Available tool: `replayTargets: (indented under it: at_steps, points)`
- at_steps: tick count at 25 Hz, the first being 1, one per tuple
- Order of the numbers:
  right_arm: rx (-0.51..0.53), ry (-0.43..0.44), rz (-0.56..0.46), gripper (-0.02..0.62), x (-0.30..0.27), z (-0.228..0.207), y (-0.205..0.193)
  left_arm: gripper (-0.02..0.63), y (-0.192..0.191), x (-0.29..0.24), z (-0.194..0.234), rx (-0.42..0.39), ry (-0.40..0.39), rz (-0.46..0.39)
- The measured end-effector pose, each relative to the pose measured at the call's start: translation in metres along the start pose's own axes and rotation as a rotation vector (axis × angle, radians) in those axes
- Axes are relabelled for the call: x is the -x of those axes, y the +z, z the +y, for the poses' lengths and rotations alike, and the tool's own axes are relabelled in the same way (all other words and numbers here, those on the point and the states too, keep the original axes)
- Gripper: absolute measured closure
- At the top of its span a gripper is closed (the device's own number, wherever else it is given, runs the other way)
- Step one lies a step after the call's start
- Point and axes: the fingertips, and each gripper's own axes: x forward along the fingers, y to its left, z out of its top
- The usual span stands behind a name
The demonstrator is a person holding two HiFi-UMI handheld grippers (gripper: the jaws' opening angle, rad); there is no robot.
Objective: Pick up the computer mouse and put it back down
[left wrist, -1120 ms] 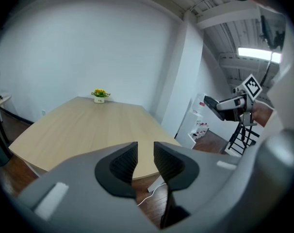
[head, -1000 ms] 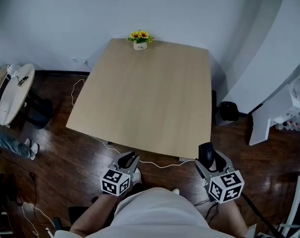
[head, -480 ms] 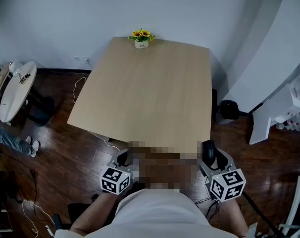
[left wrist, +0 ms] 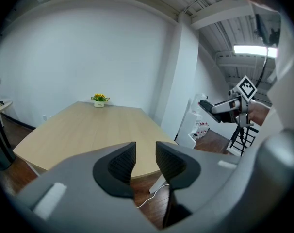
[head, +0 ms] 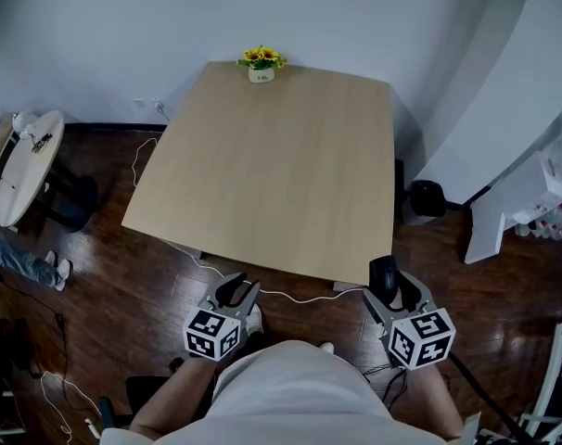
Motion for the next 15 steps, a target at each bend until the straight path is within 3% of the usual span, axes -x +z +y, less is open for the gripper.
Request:
replayTargets:
  at_steps: [6, 15]
  points:
    - [-0.023, -0.007, 0.045, 0.279, -0.037, -0.013, -0.012, 0.509, -0.004, 0.004, 0.007, 0.004, 0.002, 0.015]
    - [-0.067, -0.007, 0.141, 0.279, -0.147, -0.031, -0.035, 0.509, -0.012, 0.011, 0.024, 0.03, 0.009, 0.039]
